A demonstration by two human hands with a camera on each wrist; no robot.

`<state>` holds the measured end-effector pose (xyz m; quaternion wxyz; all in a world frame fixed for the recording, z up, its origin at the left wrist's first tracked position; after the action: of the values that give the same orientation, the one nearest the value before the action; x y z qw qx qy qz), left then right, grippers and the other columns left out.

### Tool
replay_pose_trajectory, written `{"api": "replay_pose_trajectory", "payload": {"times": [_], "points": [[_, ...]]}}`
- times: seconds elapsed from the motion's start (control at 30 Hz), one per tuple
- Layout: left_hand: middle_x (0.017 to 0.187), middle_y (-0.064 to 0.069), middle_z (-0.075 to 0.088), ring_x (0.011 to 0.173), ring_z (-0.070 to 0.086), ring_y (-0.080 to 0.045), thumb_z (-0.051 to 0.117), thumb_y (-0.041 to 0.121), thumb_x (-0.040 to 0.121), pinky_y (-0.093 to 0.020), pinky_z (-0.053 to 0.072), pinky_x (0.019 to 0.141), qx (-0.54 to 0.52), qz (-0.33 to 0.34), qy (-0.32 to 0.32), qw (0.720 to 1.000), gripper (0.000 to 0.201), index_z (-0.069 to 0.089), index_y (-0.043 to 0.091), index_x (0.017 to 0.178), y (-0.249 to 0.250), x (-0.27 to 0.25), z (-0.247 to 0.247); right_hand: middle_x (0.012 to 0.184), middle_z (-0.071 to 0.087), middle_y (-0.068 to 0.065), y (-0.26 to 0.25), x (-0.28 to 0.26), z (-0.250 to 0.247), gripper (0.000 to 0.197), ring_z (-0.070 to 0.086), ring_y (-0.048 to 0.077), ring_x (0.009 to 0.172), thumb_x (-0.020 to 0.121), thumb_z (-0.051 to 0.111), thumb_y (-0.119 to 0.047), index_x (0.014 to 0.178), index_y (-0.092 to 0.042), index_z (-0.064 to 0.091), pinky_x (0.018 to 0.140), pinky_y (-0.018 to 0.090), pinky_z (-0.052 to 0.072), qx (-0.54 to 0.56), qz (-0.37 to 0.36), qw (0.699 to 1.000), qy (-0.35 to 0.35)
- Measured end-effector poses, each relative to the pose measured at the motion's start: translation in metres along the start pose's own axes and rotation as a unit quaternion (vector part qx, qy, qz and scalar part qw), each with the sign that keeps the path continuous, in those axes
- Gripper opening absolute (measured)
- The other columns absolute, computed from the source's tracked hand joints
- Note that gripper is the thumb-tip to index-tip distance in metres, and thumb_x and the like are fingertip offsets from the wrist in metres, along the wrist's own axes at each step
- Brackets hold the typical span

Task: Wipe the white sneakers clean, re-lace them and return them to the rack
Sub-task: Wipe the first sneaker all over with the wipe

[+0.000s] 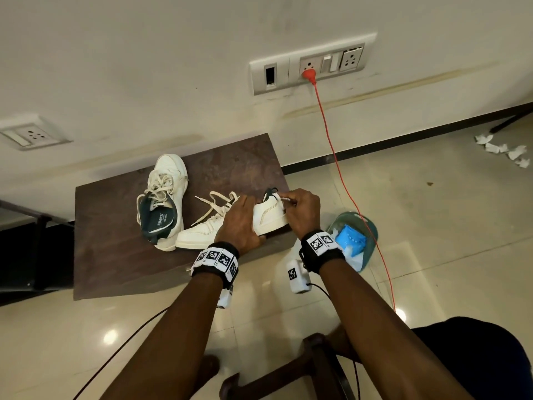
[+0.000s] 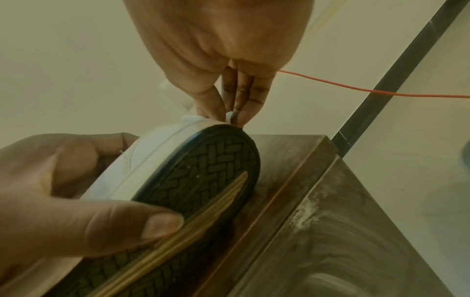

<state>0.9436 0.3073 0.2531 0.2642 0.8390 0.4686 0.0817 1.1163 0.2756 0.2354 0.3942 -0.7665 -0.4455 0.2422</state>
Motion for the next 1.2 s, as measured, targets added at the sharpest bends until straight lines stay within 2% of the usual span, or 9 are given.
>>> {"api": "replay_pose_trajectory", "payload": {"times": [0.2, 0.33, 0.47, 0.63, 0.83, 0.97, 1.07, 1.13, 1.2], "points": [[0.113, -0.007, 0.05, 0.101, 0.052, -0.029, 0.087, 0.029, 0.049, -0.04, 0.049, 0.086, 0.008, 0.001, -0.012, 1.0, 0.078, 0.05, 0.012, 0.116, -0.002, -0.001, 0.001, 0.091, 0.076, 0.008, 0.023, -0.034, -0.023, 0.021, 0.07, 0.021, 0.079, 0.083, 0.075, 0.0, 0.099, -0.013, 0.081, 0.07, 0.032, 0.059, -0.003, -0.063, 0.998, -0.016], [0.113, -0.007, 0.05, 0.102, 0.052, -0.028, 0.086, 0.03, 0.051, -0.04, 0.049, 0.086, 0.014, -0.001, -0.002, 1.0, 0.076, 0.049, 0.013, 0.116, -0.001, -0.004, 0.003, 0.094, 0.078, 0.003, 0.009, -0.009, -0.009, 0.025, 0.071, 0.018, 0.082, 0.081, 0.073, -0.002, 0.099, -0.019, 0.081, 0.075, 0.032, 0.058, -0.008, -0.058, 0.998, -0.006], [0.112, -0.007, 0.05, 0.101, 0.053, -0.028, 0.086, 0.026, 0.052, -0.04, 0.048, 0.085, 0.012, -0.001, 0.003, 1.0, 0.074, 0.051, 0.011, 0.115, 0.001, -0.006, 0.003, 0.094, 0.079, 0.002, -0.015, 0.019, 0.005, 0.017, 0.073, 0.019, 0.087, 0.083, 0.074, -0.008, 0.094, -0.02, 0.082, 0.08, 0.025, 0.054, 0.017, -0.031, 0.999, 0.009], [0.108, -0.007, 0.051, 0.097, 0.053, -0.029, 0.084, 0.026, 0.05, -0.04, 0.049, 0.081, 0.001, 0.011, 0.013, 1.0, 0.071, 0.052, 0.011, 0.113, -0.001, -0.004, 0.003, 0.091, 0.077, 0.005, 0.011, -0.006, -0.008, 0.023, 0.07, 0.022, 0.082, 0.081, 0.07, -0.004, 0.095, -0.019, 0.081, 0.073, 0.033, 0.057, -0.022, -0.022, 0.999, -0.014], [0.109, -0.007, 0.05, 0.096, 0.054, -0.028, 0.085, 0.024, 0.052, -0.035, 0.045, 0.079, 0.008, 0.018, 0.029, 0.999, 0.072, 0.053, 0.011, 0.115, 0.001, -0.009, 0.006, 0.089, 0.078, 0.002, 0.014, -0.025, -0.022, 0.026, 0.068, 0.008, 0.079, 0.08, 0.071, 0.004, 0.094, -0.016, 0.082, 0.072, 0.023, 0.055, 0.049, -0.045, 0.997, -0.025], [0.108, -0.007, 0.05, 0.096, 0.051, -0.026, 0.089, 0.024, 0.051, -0.028, 0.037, 0.077, 0.014, 0.001, 0.029, 0.999, 0.073, 0.052, 0.01, 0.112, 0.001, -0.008, 0.004, 0.091, 0.079, -0.001, -0.01, 0.008, -0.005, 0.02, 0.072, 0.009, 0.083, 0.08, 0.072, -0.004, 0.091, -0.018, 0.082, 0.081, 0.032, 0.059, 0.069, -0.006, 0.998, 0.0], [0.108, -0.007, 0.05, 0.097, 0.052, -0.026, 0.088, 0.025, 0.052, -0.031, 0.04, 0.076, 0.01, -0.004, 0.018, 1.0, 0.073, 0.053, 0.009, 0.113, -0.001, -0.004, 0.003, 0.091, 0.078, 0.002, -0.013, 0.01, 0.0, 0.02, 0.072, 0.015, 0.084, 0.082, 0.073, -0.005, 0.092, -0.019, 0.082, 0.08, 0.037, 0.06, 0.069, 0.0, 0.998, -0.002], [0.108, -0.006, 0.05, 0.097, 0.053, -0.027, 0.088, 0.027, 0.05, -0.036, 0.047, 0.076, 0.004, -0.01, 0.009, 1.0, 0.075, 0.053, 0.011, 0.114, -0.003, 0.0, 0.002, 0.089, 0.074, 0.004, -0.009, -0.005, -0.004, 0.023, 0.068, 0.018, 0.079, 0.083, 0.071, -0.002, 0.094, -0.02, 0.082, 0.073, 0.034, 0.058, 0.05, -0.029, 0.998, 0.0], [0.108, -0.005, 0.05, 0.096, 0.054, -0.028, 0.088, 0.029, 0.049, -0.039, 0.049, 0.076, 0.003, -0.005, 0.0, 1.0, 0.076, 0.053, 0.012, 0.114, -0.006, 0.005, 0.001, 0.088, 0.072, 0.002, 0.001, -0.027, -0.013, 0.026, 0.067, 0.014, 0.078, 0.082, 0.069, 0.004, 0.092, -0.017, 0.081, 0.07, 0.02, 0.053, 0.057, -0.052, 0.997, 0.01]]}}
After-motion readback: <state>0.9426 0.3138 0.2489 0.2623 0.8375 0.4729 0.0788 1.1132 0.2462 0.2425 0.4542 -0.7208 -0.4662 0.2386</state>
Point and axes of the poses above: each hand's wrist, its own x-axis towards the middle knuckle, its own z-axis out of the palm, y = z × x, the point moved 1 cm from there along x, towards the middle knuckle
